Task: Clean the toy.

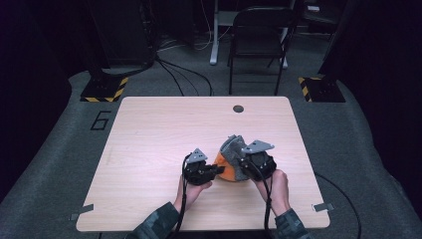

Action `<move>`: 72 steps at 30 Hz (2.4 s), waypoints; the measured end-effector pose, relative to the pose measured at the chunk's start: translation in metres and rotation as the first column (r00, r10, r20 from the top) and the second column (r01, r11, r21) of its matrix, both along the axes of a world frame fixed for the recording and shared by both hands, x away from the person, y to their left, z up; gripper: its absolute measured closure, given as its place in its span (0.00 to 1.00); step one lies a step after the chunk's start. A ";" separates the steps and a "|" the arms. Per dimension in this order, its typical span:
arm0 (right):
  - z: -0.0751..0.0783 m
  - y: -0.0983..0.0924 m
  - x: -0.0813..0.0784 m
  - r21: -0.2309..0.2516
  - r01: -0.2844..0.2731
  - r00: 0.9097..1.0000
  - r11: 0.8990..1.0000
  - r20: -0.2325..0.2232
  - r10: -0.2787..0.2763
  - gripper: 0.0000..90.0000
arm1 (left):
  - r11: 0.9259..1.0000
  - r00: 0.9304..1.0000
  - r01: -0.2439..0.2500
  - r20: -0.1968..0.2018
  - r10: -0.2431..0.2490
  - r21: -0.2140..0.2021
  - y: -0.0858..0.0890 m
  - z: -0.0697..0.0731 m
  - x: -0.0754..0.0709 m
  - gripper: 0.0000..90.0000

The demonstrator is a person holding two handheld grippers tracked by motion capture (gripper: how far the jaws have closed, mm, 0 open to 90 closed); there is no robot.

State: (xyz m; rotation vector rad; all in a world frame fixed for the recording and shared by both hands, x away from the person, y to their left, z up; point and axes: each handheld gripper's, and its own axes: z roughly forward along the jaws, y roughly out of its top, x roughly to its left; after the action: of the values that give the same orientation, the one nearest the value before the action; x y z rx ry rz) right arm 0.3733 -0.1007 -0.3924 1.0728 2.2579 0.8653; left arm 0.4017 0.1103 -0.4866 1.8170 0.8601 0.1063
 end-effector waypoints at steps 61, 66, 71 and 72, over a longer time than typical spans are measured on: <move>-0.044 -0.025 0.018 -0.074 0.093 0.988 0.993 -0.119 -0.101 0.79 | 0.998 0.999 0.030 0.032 -0.032 0.050 0.014 0.012 0.014 0.42; -0.045 -0.025 0.018 -0.069 0.094 0.989 0.993 -0.112 -0.101 0.79 | 0.997 0.997 -0.015 0.073 0.009 0.076 0.033 0.019 0.020 0.29; -0.045 -0.026 0.019 -0.069 0.095 0.988 0.993 -0.117 -0.102 0.79 | 0.996 0.999 -0.013 0.040 0.010 0.090 0.037 0.012 0.027 0.19; -0.045 -0.026 0.019 -0.070 0.095 0.988 0.993 -0.116 -0.103 0.79 | 0.995 0.999 -0.002 0.036 -0.002 0.104 0.036 0.010 0.028 0.18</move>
State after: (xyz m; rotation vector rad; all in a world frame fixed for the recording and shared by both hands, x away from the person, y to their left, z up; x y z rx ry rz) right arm 0.3923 -0.1267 -0.4371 1.2251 2.2906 0.7001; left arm 0.4301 0.1467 -0.4767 1.9063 0.8425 0.1867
